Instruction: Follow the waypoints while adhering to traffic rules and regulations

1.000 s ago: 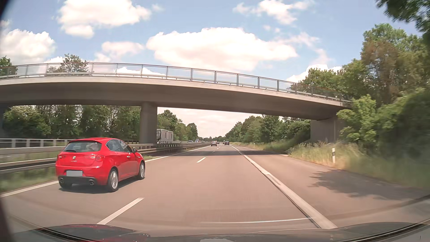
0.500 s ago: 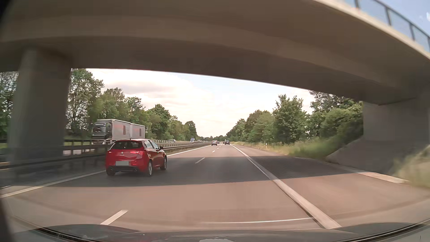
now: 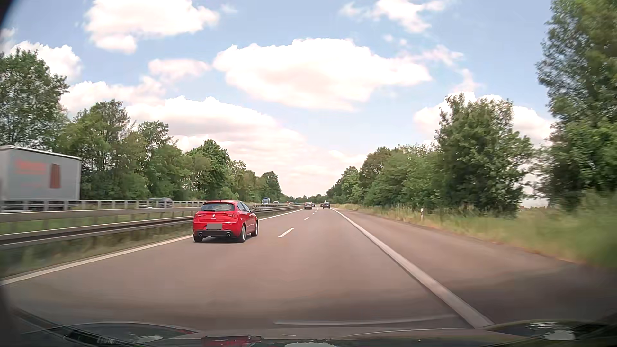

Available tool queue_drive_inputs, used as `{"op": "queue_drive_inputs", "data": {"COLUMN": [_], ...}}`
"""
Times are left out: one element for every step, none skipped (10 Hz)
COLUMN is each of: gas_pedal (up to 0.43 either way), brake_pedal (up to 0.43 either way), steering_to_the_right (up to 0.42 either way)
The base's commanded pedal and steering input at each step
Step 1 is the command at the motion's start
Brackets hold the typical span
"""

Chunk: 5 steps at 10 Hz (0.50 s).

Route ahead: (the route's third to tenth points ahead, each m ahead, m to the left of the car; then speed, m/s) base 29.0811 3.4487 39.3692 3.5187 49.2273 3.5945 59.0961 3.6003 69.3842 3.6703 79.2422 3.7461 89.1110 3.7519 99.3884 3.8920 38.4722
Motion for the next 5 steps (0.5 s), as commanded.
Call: {"op": "queue_drive_inputs", "data": {"gas_pedal": [0.421,0.421,0.421,0.421,0.421], "brake_pedal": [0.012,0.012,0.012,0.012,0.012], "steering_to_the_right": [-0.002,-0.002,-0.002,-0.002,-0.002]}}
